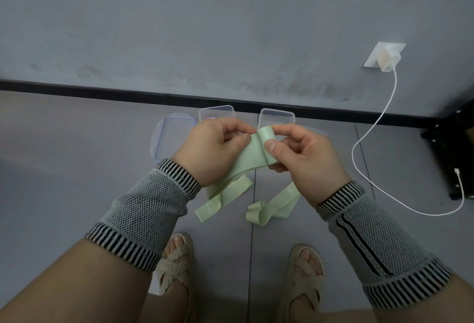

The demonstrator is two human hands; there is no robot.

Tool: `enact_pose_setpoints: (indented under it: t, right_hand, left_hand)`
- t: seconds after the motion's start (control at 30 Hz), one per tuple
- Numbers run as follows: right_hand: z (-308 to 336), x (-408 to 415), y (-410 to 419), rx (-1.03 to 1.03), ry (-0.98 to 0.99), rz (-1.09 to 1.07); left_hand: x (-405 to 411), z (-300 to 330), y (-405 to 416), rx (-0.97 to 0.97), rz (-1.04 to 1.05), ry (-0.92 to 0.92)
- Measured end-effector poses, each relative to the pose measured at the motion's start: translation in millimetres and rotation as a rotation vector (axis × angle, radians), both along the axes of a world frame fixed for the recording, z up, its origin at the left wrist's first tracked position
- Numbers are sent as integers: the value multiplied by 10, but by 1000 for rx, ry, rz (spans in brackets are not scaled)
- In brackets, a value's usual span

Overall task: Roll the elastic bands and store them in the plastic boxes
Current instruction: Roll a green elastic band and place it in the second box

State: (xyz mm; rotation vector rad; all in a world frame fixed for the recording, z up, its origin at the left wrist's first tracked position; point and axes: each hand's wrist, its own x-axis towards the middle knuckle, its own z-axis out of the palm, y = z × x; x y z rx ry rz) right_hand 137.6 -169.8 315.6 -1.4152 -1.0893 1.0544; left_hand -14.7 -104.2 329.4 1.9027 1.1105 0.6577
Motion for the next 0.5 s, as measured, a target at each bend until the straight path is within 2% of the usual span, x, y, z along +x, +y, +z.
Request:
enact_pose_setpoints:
  t: [0.23,0.33,0.5]
  right_hand:
    - [14,28,5,-6,173,37]
    - [23,12,4,21,124,3]
    - [14,-31,8,83,-97,-56]
  left_hand:
    - [-54,12,20,73,-12,32]
    - [-38,21,5,118,-1,41]
    - [0,27,-33,168,24,33]
